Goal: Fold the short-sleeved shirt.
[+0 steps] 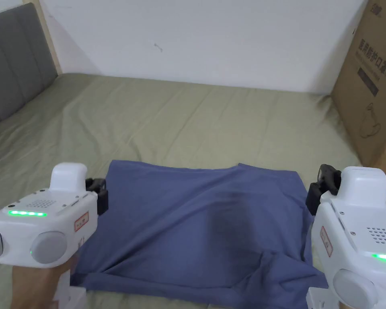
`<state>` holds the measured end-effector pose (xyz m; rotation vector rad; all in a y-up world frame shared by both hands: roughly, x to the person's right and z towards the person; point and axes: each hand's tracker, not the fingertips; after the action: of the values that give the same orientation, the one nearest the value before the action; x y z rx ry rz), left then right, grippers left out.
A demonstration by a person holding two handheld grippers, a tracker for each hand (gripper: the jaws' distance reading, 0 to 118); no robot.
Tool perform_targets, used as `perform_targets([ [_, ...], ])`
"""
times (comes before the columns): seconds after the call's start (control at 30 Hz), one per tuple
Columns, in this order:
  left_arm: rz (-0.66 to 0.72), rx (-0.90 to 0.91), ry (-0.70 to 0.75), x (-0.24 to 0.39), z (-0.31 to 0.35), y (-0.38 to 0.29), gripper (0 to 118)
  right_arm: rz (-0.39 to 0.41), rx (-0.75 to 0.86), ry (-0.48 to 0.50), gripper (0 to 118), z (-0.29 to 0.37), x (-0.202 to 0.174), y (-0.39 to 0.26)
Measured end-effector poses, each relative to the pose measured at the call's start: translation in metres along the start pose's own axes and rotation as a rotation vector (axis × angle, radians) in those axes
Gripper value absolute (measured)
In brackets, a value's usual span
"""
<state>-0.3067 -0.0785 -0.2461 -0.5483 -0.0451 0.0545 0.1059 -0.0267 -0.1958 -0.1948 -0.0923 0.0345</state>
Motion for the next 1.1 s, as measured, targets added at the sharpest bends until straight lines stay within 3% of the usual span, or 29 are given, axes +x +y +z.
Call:
perform_targets([
  [0.13, -0.001, -0.168, 0.044, -0.032, -0.008, -0.038, 3, 0.007, -0.021, 0.001, 0, -0.002, 0.001, -0.007],
  [0.17, 0.003, -0.211, 0.051, -0.039, -0.01, -0.046, 17, 0.006, -0.027, 0.002, 0, -0.003, 0.001, -0.009],
  [0.2, 0.008, -0.27, 0.067, -0.048, -0.013, -0.055, 47, 0.005, -0.035, 0.004, 0, -0.004, 0.001, -0.01],
  [0.23, 0.027, -0.303, 0.068, -0.054, -0.015, -0.062, 92, 0.004, -0.042, 0.005, 0, -0.006, 0.001, -0.012],
  [0.27, 0.046, -0.352, 0.078, -0.06, -0.02, -0.071, 107, 0.003, -0.049, 0.005, 0, -0.007, 0.001, -0.014],
  [0.33, 0.069, -0.441, 0.106, -0.071, -0.026, -0.089, 108, 0.001, -0.063, 0.005, 0, -0.008, 0.001, -0.017],
  [0.6, 0.057, -0.536, 0.153, -0.076, -0.055, -0.132, 102, -0.004, -0.133, -0.006, 0, -0.01, 0.005, -0.037],
  [0.67, 0.069, -0.554, 0.144, -0.074, -0.059, -0.137, 79, -0.006, -0.154, -0.017, 0, -0.008, 0.009, -0.043],
  [0.73, 0.14, -0.542, 0.055, -0.073, -0.058, -0.14, 43, -0.005, -0.176, -0.04, 0, -0.007, 0.014, -0.049],
  [0.8, 0.124, -0.527, 0.061, -0.068, -0.054, -0.136, 14, -0.01, -0.211, -0.06, 0, -0.006, 0.021, -0.058],
  [0.87, 0.119, -0.506, 0.046, -0.062, -0.052, -0.132, 8, -0.032, -0.291, -0.063, 28, -0.008, 0.031, -0.071],
  [0.9, 0.088, -0.493, 0.06, -0.059, -0.049, -0.129, 8, -0.046, -0.342, -0.065, 53, -0.01, 0.035, -0.079],
  [0.93, 0.069, -0.471, 0.045, -0.057, -0.047, -0.126, 8, -0.058, -0.404, -0.063, 88, -0.011, 0.04, -0.09],
  [0.97, 0.064, -0.458, 0.048, -0.056, -0.045, -0.124, 8, -0.074, -0.474, -0.062, 102, -0.014, 0.044, -0.102],
  [1.0, 0.065, -0.459, 0.05, -0.056, -0.043, -0.121, 8, -0.099, -0.524, -0.074, 109, -0.017, 0.048, -0.114],
  [1.1, 0.083, -0.435, 0.036, -0.057, -0.04, -0.114, 8, -0.144, -0.669, -0.073, 109, -0.023, 0.056, -0.151],
])
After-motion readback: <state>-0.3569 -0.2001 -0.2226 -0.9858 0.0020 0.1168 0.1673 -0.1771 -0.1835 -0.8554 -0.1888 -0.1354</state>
